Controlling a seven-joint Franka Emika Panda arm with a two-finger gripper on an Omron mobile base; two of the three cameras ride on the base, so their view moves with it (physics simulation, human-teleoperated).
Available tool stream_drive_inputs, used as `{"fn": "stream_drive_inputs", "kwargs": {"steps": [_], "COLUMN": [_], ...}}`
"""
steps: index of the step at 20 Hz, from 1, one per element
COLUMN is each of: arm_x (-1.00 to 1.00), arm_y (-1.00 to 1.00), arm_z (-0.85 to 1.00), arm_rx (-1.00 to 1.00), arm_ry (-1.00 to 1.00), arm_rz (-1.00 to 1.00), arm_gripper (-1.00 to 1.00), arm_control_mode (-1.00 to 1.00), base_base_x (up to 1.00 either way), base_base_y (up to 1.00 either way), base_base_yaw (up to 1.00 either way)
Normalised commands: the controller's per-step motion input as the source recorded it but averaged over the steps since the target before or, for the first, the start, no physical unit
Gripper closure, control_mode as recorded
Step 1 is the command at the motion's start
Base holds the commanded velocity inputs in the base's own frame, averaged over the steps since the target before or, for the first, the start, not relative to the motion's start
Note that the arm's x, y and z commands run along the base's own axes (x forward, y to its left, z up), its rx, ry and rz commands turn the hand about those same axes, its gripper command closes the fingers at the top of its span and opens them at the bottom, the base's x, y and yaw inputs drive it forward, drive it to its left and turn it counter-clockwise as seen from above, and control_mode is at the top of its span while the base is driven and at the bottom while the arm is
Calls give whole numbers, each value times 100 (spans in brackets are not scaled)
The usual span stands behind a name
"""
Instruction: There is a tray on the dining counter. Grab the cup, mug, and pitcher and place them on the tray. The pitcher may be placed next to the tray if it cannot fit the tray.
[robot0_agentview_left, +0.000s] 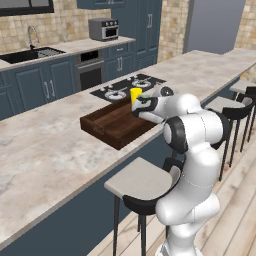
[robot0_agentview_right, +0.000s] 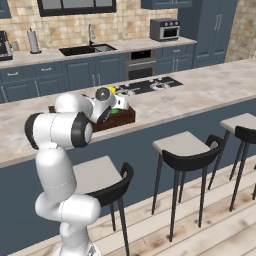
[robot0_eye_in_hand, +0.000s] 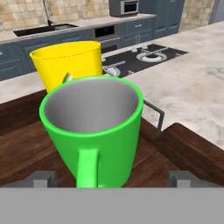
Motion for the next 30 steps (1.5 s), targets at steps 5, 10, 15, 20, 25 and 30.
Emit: {"fn": "stream_drive_inputs", "kwargs": {"steps": [5, 10, 15, 20, 25, 30], "arm_x": [-39, -59, -50, -79, -98, -100], "arm_y": [0, 0, 12, 11, 12, 9], "arm_z": [24, 41, 50, 52, 45, 35], "arm_rx": [0, 0, 0, 0, 0, 0], "arm_ry": [0, 0, 9, 10, 2, 0], "arm_rz": [0, 0, 0, 0, 0, 0], "arm_gripper": [-100, -100, -100, -100, -100, -100], "arm_control_mode": [-100, -100, -100, -100, -100, -100], "base_base_x": [0, 0, 0, 0, 0, 0], "base_base_y": [0, 0, 0, 0, 0, 0], "base_base_yaw": [0, 0, 0, 0, 0, 0]}}
